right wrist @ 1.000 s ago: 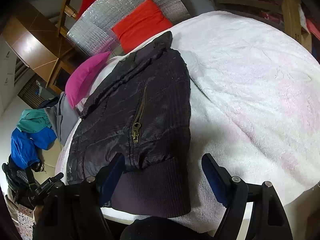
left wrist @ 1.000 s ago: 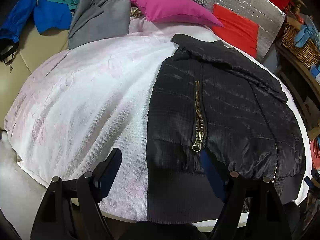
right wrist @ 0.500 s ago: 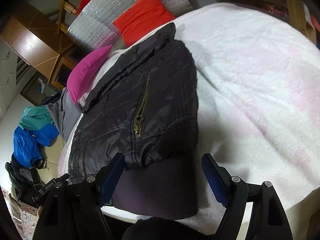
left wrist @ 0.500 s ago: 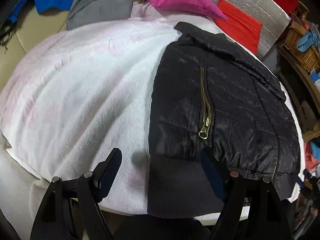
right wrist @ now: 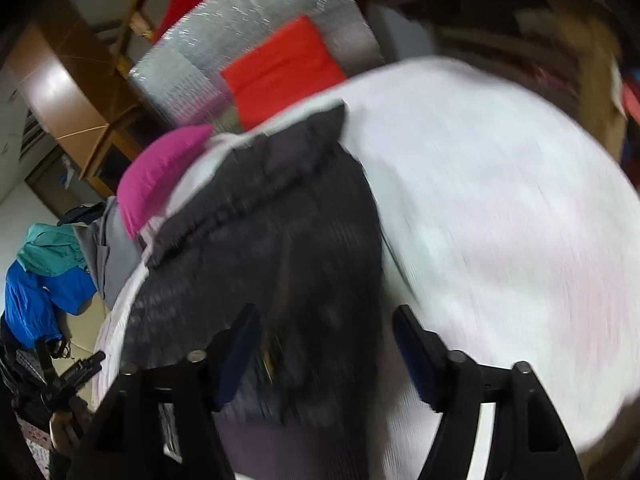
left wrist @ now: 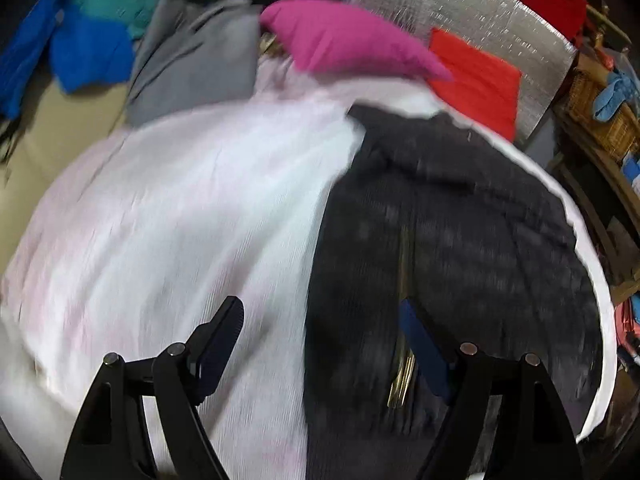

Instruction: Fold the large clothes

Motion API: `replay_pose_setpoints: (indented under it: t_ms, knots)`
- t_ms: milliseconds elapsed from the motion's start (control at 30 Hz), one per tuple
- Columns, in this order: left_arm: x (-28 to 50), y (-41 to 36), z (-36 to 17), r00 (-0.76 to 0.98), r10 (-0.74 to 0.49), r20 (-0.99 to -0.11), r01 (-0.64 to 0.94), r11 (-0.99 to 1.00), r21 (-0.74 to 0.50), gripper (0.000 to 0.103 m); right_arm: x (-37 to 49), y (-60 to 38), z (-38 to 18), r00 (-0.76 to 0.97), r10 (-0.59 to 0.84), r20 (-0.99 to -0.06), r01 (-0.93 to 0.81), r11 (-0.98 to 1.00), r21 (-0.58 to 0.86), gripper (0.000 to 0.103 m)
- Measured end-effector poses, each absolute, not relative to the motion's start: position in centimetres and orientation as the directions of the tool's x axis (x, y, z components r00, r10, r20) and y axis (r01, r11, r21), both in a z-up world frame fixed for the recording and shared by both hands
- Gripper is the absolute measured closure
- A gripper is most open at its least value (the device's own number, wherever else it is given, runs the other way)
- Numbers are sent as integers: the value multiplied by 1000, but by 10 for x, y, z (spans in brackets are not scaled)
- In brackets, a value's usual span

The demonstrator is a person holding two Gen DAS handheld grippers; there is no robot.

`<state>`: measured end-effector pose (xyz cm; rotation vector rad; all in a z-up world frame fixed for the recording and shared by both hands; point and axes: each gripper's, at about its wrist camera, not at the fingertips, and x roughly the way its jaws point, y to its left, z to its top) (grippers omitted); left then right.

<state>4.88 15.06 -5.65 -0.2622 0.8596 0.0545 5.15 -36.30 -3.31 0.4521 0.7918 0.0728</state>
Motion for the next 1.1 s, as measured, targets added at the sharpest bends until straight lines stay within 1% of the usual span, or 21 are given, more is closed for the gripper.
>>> replay_pose_setpoints:
  t_ms: [100,133,167,267,333,433,600,733,767,800,833,867,933,967,1000,1033,1067,1100]
  knots:
    - [104,161,-44,687,-109,-719,-143,949,-281,20,104,-377,-18,736,278,-617,63,880,471,27]
    - [125,165,-43,691,-152,-707,-132,935,-329,20,128,-385,-18,736,295,-609,72,860,504,27]
    - [148,171,-43,690,-179,-701,-137,919,-369,20,155,-392,-21,725,321,-609,79,840,537,27]
    - [210,176,-50,671,-211,-710,-156,897,-414,19,218,-409,-33,709,306,-635,136,824,550,27]
    - [249,177,-55,666,-238,-707,-156,882,-444,19,261,-422,-48,695,324,-642,175,790,588,27]
    - [304,171,-67,630,-277,-725,-126,885,-447,19,297,-431,-64,684,361,-634,180,759,626,27]
    - [364,165,-94,567,-280,-775,-150,890,-431,19,339,-435,-85,665,365,-652,198,755,625,27]
    - [385,153,-97,589,-316,-744,-86,891,-446,20,365,-435,-91,651,393,-650,184,749,637,27]
    - [392,146,-101,566,-333,-754,-52,898,-436,58,372,-432,-93,630,402,-664,181,756,630,30]
    - [399,139,-103,535,-324,-781,-25,917,-397,88,380,-425,-94,604,413,-681,162,773,613,69]
    - [402,133,-98,546,-299,-783,-1,934,-357,88,387,-420,-92,589,411,-696,150,791,594,93]
    - [398,131,-89,579,-297,-759,33,939,-342,90,387,-408,-75,605,370,-705,110,838,535,93]
    - [392,131,-76,632,-307,-712,94,942,-322,90,381,-395,-47,660,335,-673,30,883,469,94]
    - [395,131,-82,620,-282,-732,88,952,-292,90,381,-392,-46,662,285,-693,35,912,409,94]
    - [399,130,-94,587,-253,-769,73,962,-261,90,386,-391,-55,627,242,-741,68,930,362,94]
    - [402,127,-104,566,-228,-793,73,971,-227,90,391,-390,-69,580,201,-790,103,943,316,92]
    - [400,124,-106,577,-207,-790,78,977,-199,88,391,-384,-82,541,160,-826,114,959,260,87]
    - [398,124,-104,593,-203,-779,68,977,-203,86,387,-381,-82,557,134,-820,115,965,236,83]
